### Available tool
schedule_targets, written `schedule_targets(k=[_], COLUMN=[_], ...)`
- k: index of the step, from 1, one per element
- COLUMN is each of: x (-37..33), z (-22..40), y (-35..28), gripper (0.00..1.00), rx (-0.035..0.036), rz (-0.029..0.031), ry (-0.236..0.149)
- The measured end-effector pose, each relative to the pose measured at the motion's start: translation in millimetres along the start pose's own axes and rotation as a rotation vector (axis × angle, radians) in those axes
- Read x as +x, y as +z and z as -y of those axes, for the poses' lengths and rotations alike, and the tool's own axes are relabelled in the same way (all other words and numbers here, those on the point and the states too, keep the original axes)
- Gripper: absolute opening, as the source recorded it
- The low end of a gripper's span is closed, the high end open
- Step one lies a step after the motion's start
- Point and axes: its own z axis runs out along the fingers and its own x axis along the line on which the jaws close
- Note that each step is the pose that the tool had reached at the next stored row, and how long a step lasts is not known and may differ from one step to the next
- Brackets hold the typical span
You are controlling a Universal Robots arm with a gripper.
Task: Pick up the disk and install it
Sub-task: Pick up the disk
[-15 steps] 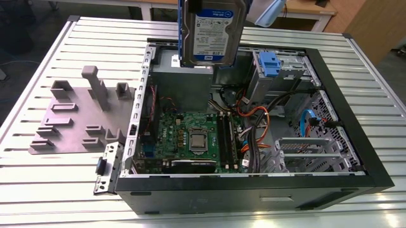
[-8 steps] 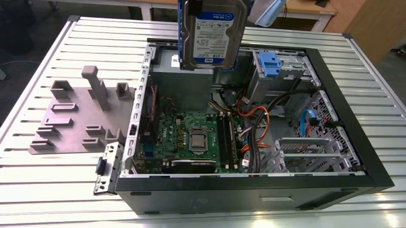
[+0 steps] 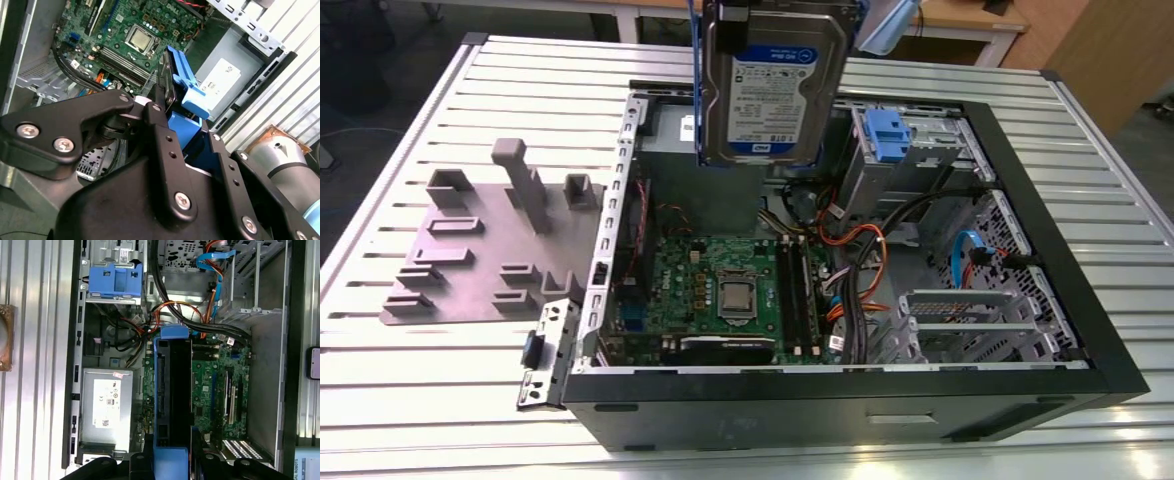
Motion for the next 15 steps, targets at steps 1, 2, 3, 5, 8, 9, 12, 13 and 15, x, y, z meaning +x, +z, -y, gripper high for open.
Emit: schedule_targets(k=[1, 2, 3, 5, 8, 9, 12, 13, 15], x=[-1.0, -1.0, -1.1, -1.1, -1.2, -1.2, -2.8, -3.1, -3.2], z=[0.0, 0.1, 0.1, 0.0, 0.0, 0.0, 0.0, 0.1, 0.1], y=[0.1, 0.1, 0.0, 0.0, 0.0, 0.0, 0.0, 0.0, 0.0], gripper=[0.36, 0.36, 0.36, 0.36, 0.36, 0.36, 0.36, 0.36, 0.36], rx=[-0.0001, -0.0001, 0.0, 0.0, 0.0, 0.0, 0.0, 0.0, 0.0], rz=[-0.0001, -0.0001, 0.0, 0.0, 0.0001, 0.0001, 0.0, 0.0001, 0.0001], ry=[0.0, 0.0, 0.0, 0.0, 0.0, 0.0, 0.0, 0.0, 0.0])
